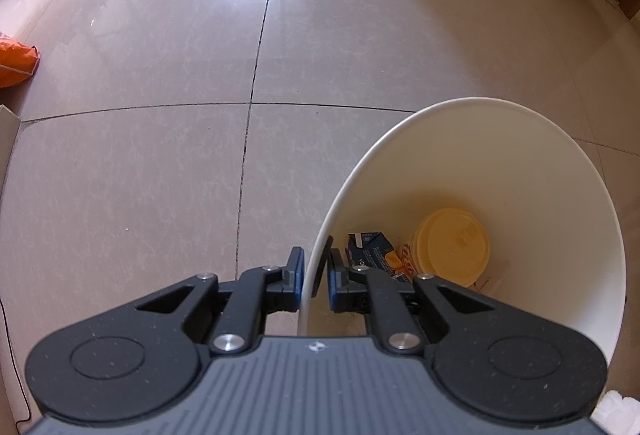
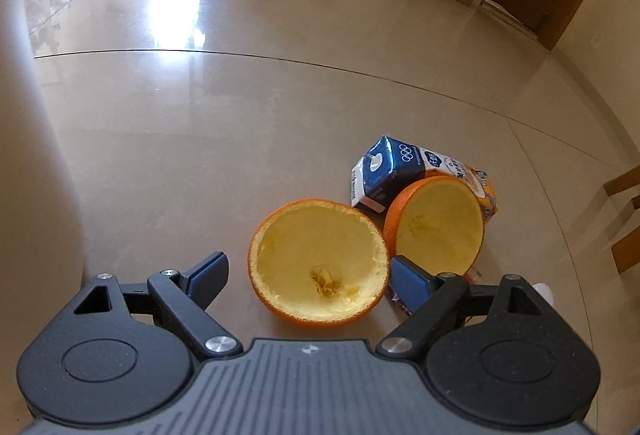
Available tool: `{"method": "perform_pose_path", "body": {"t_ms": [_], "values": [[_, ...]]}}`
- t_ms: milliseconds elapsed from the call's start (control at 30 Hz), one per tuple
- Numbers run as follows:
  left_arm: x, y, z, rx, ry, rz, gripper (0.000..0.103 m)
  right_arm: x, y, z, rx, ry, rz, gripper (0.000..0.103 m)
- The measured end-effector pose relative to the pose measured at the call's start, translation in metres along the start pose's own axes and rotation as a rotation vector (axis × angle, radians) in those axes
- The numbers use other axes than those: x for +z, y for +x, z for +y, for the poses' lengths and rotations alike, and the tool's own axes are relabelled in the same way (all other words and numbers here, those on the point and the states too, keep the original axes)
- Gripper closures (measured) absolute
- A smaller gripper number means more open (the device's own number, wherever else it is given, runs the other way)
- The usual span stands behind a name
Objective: Collect trash
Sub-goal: 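Lower the right tool and grasp an orange peel half, then carry the orange peel over the bin and release it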
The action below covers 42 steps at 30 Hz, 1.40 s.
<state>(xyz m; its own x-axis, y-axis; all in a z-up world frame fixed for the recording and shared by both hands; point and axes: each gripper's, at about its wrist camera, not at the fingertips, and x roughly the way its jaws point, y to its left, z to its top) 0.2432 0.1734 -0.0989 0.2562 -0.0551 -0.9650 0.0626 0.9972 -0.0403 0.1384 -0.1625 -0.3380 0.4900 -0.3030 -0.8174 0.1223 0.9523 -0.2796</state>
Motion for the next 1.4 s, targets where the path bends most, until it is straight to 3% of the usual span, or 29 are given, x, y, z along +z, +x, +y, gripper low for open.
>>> {"method": "perform_pose_path", "body": {"t_ms": [300,400,567,700,1067,1400], "values": [[0.000,0.000,0.000,0.005,0.003,-0.002,0.093,0.008,0.010,0.000,-0.028,-0.071,0.011,0.013],[0.000,0.000,0.000,0.005,0.003,-0.002,0.093,0.011,0.010,-0.003,0.006,-0.057,0.035,0.022],[0.000,-0.001,0.000,0.004,0.000,-0.001,0.093,0.012,0.004,-0.006,0.027,-0.069,0.059,0.028],[0.000,-0.002,0.000,0.004,0.000,-0.001,0.093,0.011,-0.009,-0.019,0.094,-0.024,0.102,0.031],[0.000,-0.001,0.000,0.010,-0.004,-0.001,0.093,0.026,-0.077,-0.059,0.187,-0.095,0.189,0.034],[-0.001,-0.001,-0.002,0.013,0.000,-0.001,0.092,0.073,-0.181,-0.093,0.269,-0.121,0.159,0.034]]}}
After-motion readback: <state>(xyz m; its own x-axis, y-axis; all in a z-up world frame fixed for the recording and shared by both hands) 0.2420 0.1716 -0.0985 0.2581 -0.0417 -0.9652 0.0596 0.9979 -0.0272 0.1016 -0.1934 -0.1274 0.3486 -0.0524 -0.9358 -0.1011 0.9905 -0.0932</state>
